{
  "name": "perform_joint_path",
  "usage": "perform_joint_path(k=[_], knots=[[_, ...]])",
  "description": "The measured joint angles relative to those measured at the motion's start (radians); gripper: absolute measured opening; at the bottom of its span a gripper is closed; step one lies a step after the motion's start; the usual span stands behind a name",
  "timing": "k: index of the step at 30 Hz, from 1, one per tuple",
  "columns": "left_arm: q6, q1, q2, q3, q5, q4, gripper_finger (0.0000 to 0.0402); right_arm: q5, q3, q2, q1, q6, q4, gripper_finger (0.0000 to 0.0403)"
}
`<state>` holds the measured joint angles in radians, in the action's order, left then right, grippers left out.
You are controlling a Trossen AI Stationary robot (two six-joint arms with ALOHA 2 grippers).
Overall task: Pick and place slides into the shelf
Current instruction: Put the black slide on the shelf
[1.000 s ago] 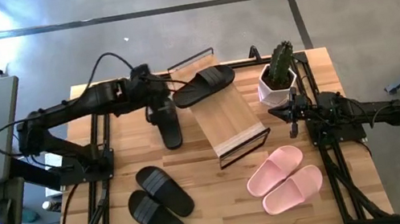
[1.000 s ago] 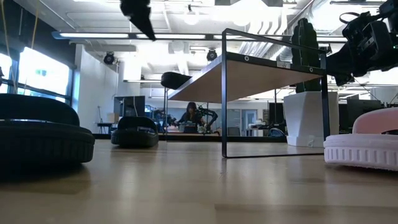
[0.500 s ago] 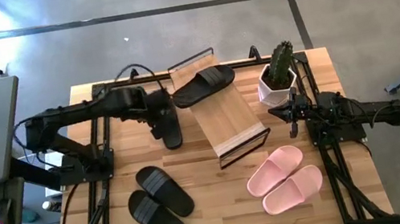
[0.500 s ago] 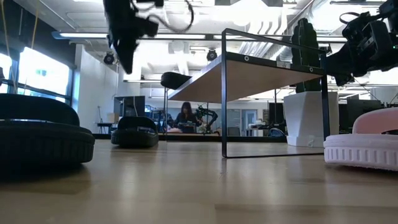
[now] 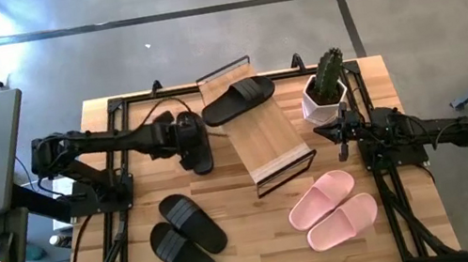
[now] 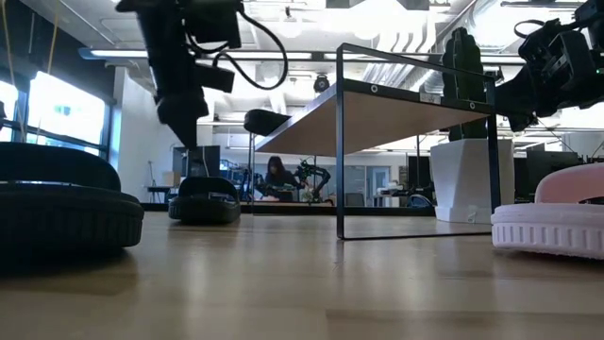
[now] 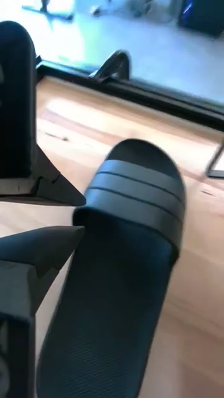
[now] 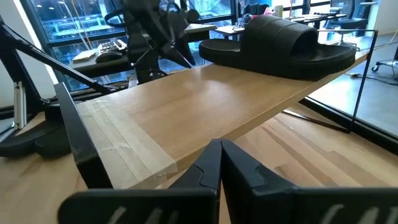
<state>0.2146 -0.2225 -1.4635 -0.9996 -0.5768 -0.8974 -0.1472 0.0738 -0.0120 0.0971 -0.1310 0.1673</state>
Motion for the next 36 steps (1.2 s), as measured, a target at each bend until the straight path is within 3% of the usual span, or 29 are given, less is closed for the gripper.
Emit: perform_joint_path(k=[12, 26, 32, 36], knots=[[0.029, 0.134, 0.000, 0.170, -0.095, 0.166, 0.0078, 0.000, 0.000, 0.000, 0.000, 0.000, 0.000, 0.0000], [-0.035, 0.131, 0.000, 0.285, -0.137, 0.333, 0.0165, -0.014, 0.000, 0.000, 0.000, 0.038, 0.000, 0.0000], [-0.151, 0.131, 0.000, 0.311, -0.100, 0.468, 0.0181, -0.019, 0.000, 0.000, 0.000, 0.046, 0.000, 0.0000], [-0.188, 0.131, 0.000, 0.319, -0.156, 0.497, 0.0181, -0.019, 0.000, 0.000, 0.000, 0.046, 0.000, 0.0000]])
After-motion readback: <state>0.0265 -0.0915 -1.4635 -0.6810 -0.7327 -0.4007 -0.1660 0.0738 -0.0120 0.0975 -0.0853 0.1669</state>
